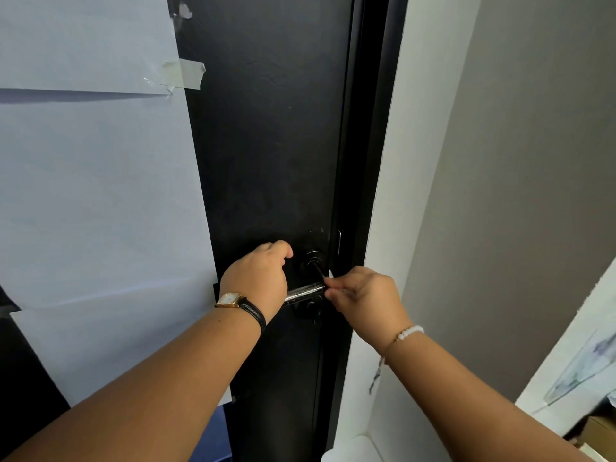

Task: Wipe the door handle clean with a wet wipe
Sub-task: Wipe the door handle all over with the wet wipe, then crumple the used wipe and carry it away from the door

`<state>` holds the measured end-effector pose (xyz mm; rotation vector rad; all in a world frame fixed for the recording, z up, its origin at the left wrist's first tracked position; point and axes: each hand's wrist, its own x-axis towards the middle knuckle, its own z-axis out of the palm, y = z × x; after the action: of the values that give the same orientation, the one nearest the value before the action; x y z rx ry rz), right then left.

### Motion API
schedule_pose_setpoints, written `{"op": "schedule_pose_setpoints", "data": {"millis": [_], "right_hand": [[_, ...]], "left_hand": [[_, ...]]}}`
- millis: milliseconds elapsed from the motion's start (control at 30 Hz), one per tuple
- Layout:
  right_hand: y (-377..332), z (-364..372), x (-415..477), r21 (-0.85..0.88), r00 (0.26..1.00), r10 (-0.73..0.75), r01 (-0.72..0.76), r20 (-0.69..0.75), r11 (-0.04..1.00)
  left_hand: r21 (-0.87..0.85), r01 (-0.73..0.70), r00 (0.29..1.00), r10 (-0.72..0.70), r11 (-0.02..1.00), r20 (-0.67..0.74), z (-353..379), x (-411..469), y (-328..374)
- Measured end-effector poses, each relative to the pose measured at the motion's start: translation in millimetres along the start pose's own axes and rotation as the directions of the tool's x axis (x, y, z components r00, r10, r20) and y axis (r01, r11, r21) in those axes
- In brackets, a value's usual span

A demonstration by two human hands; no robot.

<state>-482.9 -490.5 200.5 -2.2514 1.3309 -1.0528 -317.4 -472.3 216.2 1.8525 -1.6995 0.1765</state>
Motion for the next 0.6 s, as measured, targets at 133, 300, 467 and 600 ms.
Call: {"op": "schedule_pose_setpoints", "data": {"millis": [133, 300, 467, 600], "right_hand": [[9.3, -15.6, -6.8, 0.006, 0.988, -0.073, 0.073, 0.136, 0.997], [5.9, -43.6, 7.8, 0.118, 0.995, -0.005, -0.007, 0.099, 0.993], [-1.2, -53.1, 11.7, 0.106, 0.996, -0.035, 0.026, 0.077, 0.994], [10.6, -55.6, 11.0, 0.066, 0.999, 0.038, -0.039, 0.024, 0.997]], "left_hand": [[0.042, -0.084, 0.996, 0.085, 0.996, -0.023, -2.7, 0.7, 3.6], [-0.174, -0.2, 0.98, 0.195, 0.964, -0.046, -6.9, 3.2, 22.5], [-0.409, -0.115, 0.92, 0.252, 0.905, 0.299, -12.1, 0.1, 47.6], [-0.151, -0.234, 0.948, 0.26, 0.961, 0.184, -11.5, -2.5, 53.7]]}}
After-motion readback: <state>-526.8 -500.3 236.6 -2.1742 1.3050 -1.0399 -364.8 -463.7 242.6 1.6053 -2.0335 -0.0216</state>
